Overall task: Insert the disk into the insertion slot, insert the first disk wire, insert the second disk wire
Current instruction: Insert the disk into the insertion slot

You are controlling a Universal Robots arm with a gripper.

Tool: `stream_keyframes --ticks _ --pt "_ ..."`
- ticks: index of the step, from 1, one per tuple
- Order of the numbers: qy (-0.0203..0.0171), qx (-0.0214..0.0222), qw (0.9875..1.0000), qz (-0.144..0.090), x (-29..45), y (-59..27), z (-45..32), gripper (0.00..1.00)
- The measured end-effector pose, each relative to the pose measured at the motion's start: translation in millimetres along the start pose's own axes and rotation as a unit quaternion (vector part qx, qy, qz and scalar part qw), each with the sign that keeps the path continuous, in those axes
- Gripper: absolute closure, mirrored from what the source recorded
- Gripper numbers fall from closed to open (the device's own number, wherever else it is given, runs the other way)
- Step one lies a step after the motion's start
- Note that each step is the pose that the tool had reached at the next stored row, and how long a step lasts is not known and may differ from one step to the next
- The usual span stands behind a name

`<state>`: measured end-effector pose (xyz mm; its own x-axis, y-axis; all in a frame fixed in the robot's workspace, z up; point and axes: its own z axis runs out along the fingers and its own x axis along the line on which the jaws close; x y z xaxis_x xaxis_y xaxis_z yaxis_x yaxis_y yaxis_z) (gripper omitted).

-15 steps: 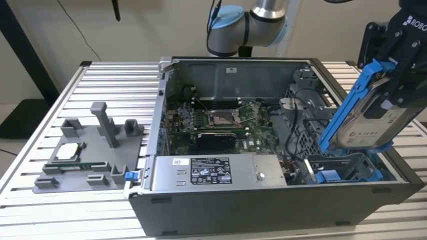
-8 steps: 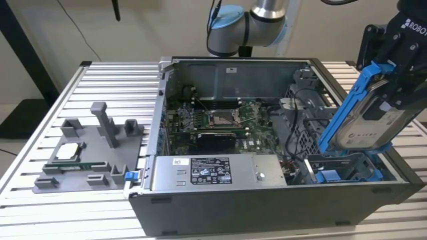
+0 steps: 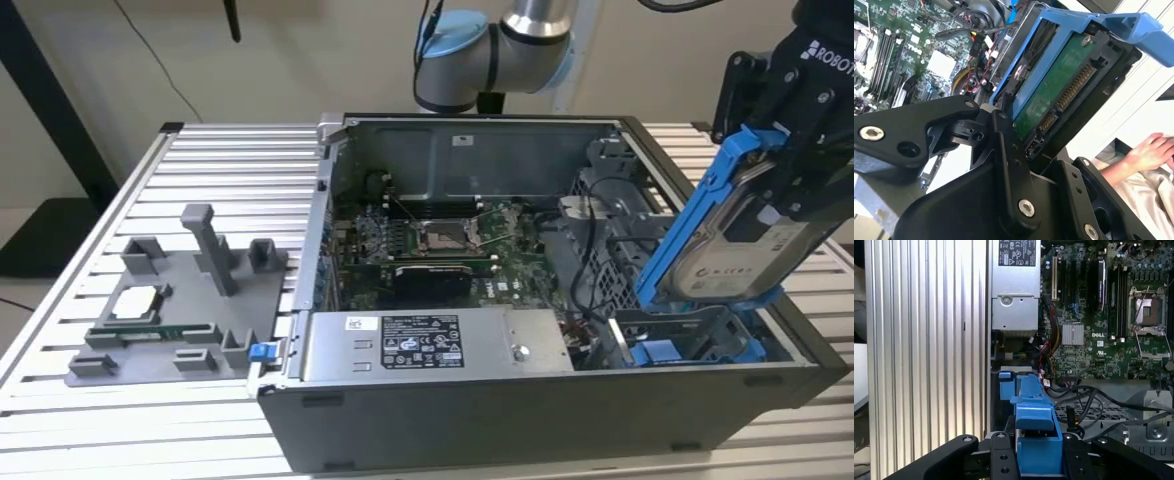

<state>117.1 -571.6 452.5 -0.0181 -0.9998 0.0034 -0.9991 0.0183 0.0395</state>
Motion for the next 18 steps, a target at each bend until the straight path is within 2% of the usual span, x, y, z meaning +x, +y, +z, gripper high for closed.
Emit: stream_keyframes --ticks 8,12,18 --pt "-0.0006 -0.0003 1.0000 0.000 0.0 -0.5 4.1 1.00" --pt "-0.0011 -0.0020 1.0000 0.000 0.7 -1.7 9.5 1.00" --pt "-0.0015 -0.0021 1.0000 0.000 2.1 -3.2 19.9 1.00"
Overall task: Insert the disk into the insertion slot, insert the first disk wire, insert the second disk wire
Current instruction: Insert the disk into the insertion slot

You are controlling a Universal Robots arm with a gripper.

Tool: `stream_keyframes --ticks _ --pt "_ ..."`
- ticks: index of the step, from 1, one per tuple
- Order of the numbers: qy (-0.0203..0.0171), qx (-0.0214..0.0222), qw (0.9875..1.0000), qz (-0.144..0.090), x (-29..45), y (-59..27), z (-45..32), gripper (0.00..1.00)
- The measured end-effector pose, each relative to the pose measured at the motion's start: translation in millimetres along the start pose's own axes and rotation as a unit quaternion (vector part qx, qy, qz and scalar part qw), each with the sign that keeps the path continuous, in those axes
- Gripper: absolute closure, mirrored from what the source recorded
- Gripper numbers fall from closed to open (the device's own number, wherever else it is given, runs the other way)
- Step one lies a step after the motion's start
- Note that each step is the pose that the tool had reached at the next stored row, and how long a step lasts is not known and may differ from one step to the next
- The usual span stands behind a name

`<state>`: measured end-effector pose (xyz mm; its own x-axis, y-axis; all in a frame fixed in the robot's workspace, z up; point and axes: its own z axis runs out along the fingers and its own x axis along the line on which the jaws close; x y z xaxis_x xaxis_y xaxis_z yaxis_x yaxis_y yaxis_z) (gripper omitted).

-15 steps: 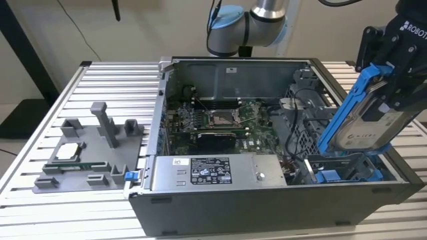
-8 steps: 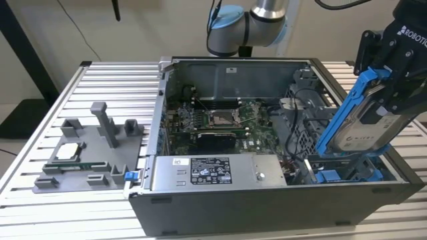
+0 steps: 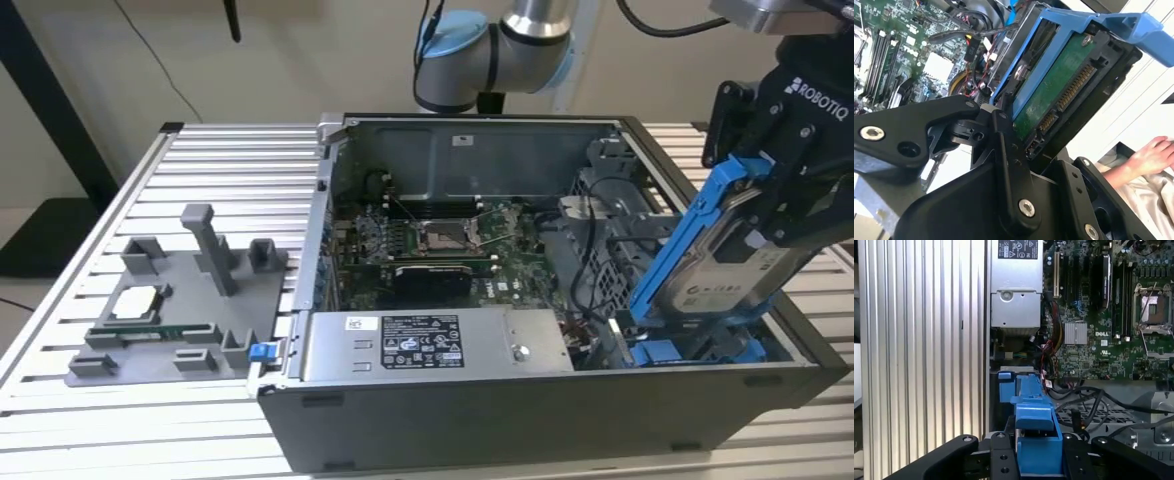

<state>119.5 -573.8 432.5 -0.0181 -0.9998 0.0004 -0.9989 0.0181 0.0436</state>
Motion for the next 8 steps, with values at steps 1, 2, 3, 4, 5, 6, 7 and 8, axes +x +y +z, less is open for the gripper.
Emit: stream_keyframes --ticks 1,2,3,4,5,6,7,8 --pt "0.0000 0.0000 1.0000 0.000 0.0 -0.1 1.3 1.00" --pt "0.0000 0.0000 1.0000 0.000 0.0 -0.1 2.3 1.00" --pt "-0.0001 0.0000 1.0000 0.000 0.0 -0.2 3.4 1.00" --pt "-0.0001 0.0000 1.0000 0.000 0.0 -0.2 4.5 1.00" --pt "0.0000 0.0000 1.0000 0.000 0.0 -0.3 5.6 1.00" --pt "-0.0001 0.0000 1.0000 0.000 0.0 -0.3 6.5 1.00" --pt "-0.0001 0.0000 1.0000 0.000 0.0 -0.3 7.4 1.00" --pt "-0.0002 0.0000 1.0000 0.000 0.0 -0.4 8.1 1.00"
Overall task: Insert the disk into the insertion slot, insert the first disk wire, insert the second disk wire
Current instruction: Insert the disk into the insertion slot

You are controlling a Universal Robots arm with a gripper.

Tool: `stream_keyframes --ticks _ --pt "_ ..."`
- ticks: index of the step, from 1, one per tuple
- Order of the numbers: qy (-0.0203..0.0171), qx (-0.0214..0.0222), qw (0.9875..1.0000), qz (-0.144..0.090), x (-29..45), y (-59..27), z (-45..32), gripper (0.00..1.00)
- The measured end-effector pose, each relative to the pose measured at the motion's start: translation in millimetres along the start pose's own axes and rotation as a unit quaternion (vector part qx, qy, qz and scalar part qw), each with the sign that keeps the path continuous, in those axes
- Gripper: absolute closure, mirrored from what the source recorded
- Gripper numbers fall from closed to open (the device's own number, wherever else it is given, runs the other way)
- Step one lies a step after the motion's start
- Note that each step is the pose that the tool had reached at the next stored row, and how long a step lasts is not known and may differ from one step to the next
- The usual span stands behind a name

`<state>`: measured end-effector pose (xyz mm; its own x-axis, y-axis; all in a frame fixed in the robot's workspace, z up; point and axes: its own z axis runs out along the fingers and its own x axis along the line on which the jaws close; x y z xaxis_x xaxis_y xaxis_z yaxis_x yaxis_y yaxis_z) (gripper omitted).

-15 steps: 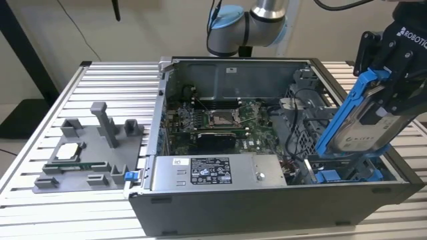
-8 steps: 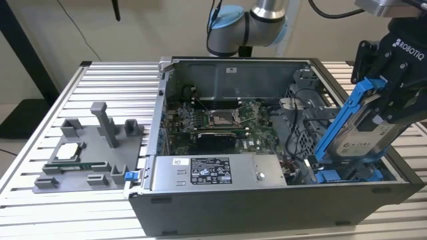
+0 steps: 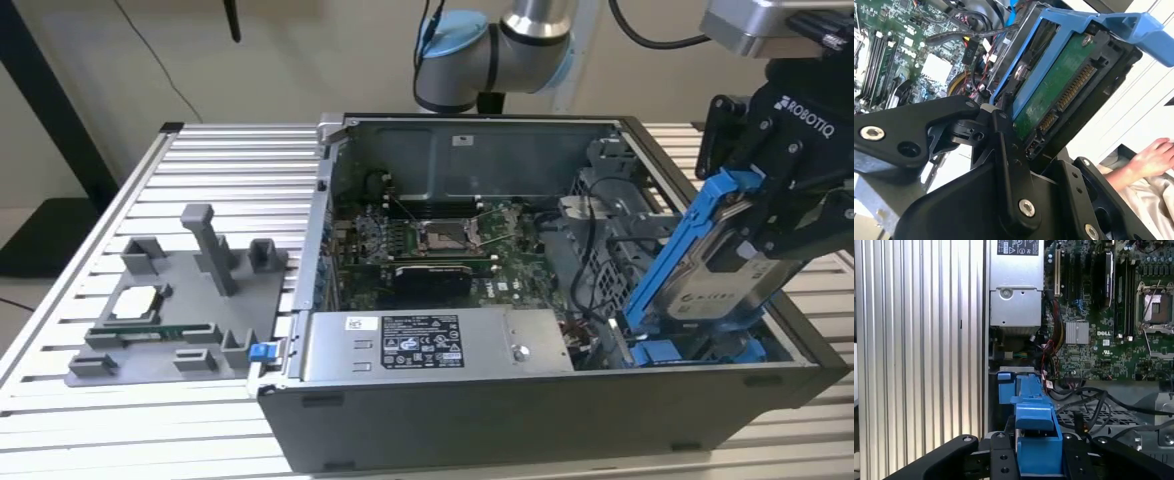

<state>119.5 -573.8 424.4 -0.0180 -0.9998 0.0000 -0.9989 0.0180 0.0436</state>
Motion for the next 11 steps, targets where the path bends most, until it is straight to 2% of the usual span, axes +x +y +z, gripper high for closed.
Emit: stream_keyframes --ticks 11 --pt "0.0000 0.0000 1.0000 0.000 0.0 -0.4 9.2 1.00"
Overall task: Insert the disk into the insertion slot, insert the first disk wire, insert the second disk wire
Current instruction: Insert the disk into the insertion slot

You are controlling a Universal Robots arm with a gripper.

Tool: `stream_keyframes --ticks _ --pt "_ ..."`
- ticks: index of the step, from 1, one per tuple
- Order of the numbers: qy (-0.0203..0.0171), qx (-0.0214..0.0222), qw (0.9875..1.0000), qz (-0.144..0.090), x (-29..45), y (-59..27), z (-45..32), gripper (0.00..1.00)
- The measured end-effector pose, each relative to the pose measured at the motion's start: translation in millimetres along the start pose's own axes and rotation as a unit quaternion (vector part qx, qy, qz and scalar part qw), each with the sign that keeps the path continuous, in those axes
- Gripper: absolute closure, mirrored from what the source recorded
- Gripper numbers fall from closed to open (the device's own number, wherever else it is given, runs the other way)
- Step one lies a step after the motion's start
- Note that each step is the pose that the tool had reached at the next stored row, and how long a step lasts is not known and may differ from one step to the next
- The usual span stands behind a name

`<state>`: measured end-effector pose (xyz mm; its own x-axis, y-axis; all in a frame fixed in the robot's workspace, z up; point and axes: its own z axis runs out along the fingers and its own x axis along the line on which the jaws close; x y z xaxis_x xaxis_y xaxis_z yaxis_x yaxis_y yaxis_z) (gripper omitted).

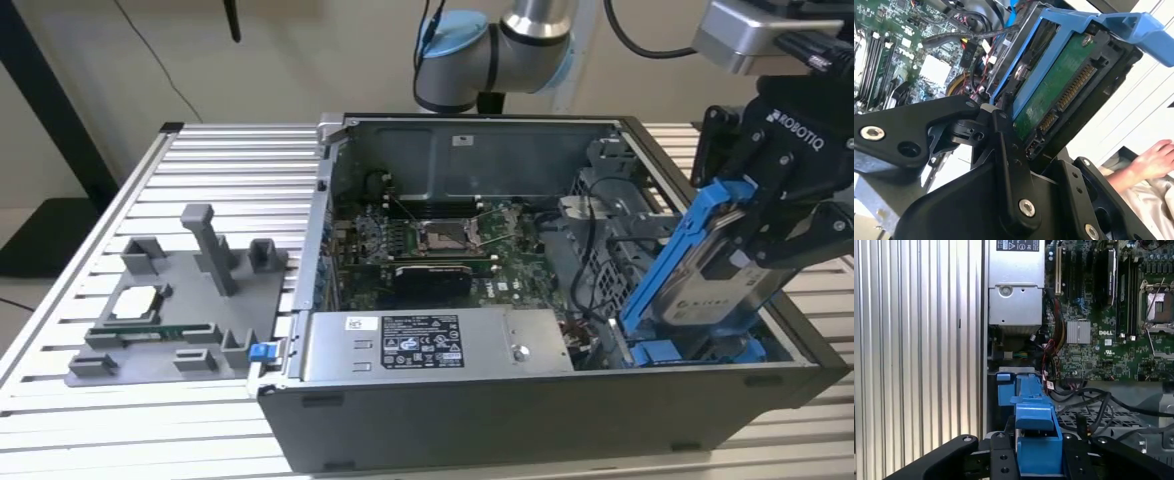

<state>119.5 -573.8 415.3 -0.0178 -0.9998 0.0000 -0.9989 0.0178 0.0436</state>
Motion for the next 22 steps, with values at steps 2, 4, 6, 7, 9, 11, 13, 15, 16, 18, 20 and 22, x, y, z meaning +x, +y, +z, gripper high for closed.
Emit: stream_keyframes --ticks 2,4,6,7,9,11,13,15,16,18,20,22 --pt "0.0000 0.0000 1.0000 0.000 0.0 -0.1 1.9 1.00" --pt "-0.0001 0.0000 1.0000 0.000 0.0 -0.2 4.1 1.00" --pt "-0.0001 0.0000 1.0000 0.000 0.0 -0.3 6.5 1.00" --pt "0.0000 0.0000 1.0000 0.000 -0.1 -0.3 7.5 1.00" --pt "0.0000 0.0000 1.0000 0.000 -0.3 -0.4 10.1 1.00" --pt "-0.0003 0.0000 1.0000 0.000 -0.5 -0.6 13.9 1.00" --pt "0.0000 0.0000 1.0000 0.000 -0.6 -0.7 17.3 1.00" --pt "-0.0001 0.0000 1.0000 0.000 -0.6 -0.9 20.9 1.00" --pt "0.0000 0.0000 1.0000 0.000 -0.6 -1.0 22.8 1.00" --pt "-0.0001 0.0000 1.0000 0.000 -0.6 -1.1 26.5 1.00" --pt "-0.0001 0.0000 1.0000 0.000 -0.6 -1.3 30.1 1.00" --pt "0.0000 0.0000 1.0000 0.000 -0.6 -1.4 31.7 1.00"
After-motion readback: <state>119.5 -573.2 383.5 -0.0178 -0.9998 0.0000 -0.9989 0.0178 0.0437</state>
